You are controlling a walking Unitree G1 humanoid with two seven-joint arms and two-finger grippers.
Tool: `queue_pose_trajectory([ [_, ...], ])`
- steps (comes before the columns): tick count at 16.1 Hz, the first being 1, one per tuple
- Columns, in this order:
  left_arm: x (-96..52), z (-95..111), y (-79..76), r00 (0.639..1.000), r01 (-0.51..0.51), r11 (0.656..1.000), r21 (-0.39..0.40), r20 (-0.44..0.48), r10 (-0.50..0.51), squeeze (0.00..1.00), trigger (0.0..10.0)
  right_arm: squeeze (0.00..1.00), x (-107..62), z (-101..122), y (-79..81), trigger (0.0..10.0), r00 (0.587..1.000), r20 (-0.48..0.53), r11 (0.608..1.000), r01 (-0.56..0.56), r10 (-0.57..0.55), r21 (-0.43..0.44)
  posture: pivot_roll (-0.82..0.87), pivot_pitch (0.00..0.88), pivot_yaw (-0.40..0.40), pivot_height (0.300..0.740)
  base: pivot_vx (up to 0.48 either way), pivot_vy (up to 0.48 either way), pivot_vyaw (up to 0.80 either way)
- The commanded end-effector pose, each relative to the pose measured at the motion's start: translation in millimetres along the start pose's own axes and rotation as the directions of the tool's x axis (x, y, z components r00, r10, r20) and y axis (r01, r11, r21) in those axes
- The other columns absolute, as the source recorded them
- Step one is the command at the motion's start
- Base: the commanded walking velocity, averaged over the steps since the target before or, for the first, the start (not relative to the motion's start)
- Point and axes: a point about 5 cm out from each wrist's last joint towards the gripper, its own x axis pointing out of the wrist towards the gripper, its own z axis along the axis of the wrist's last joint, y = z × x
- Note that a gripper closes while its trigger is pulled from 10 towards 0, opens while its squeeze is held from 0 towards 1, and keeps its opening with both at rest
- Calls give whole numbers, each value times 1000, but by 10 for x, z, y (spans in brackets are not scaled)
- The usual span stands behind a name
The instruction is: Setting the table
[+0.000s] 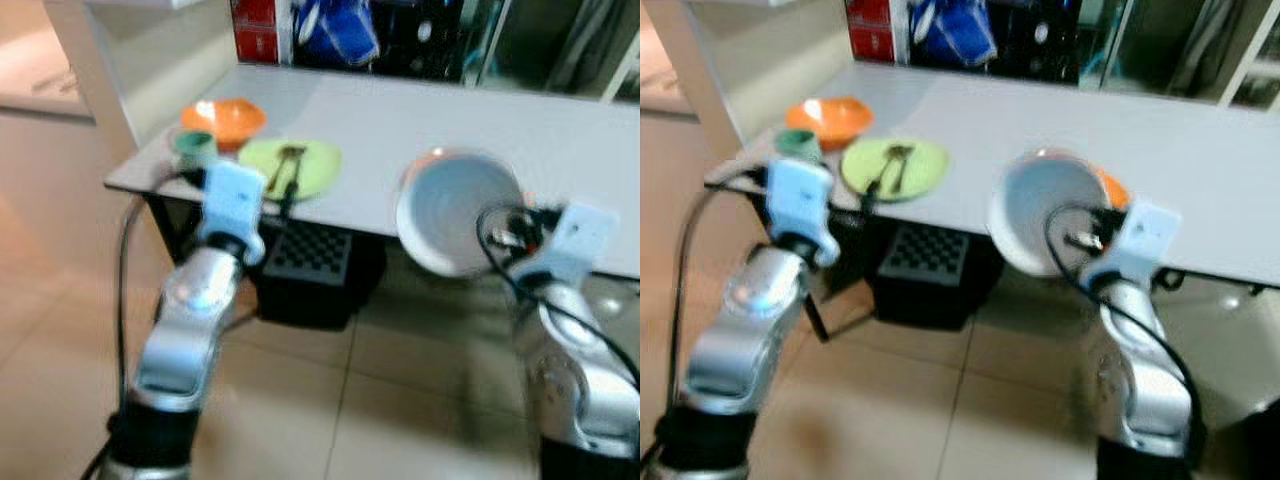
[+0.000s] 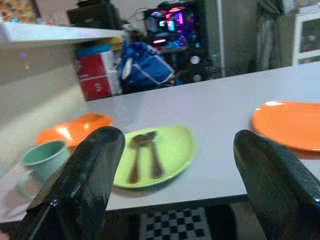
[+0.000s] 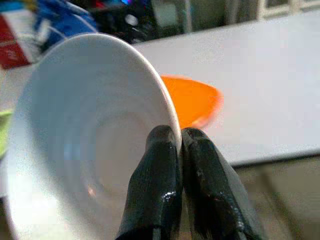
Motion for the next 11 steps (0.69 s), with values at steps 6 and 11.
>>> queue_pose_trajectory([
  [6, 15, 69, 103, 1000, -21, 1000, 10, 22, 21, 0, 10000, 0, -15, 60, 104, 10000, 999, -4, 999, -41, 41, 33, -28, 0, 12, 740, 141, 0, -135],
  [11, -2, 67, 93, 1000, 0, 1000, -4, 24, 0, 0, 10000, 0, -25, 52, 135, 10000, 999, -8, 998, -48, 49, 40, -26, 0, 8, 740, 400, 0, -81],
])
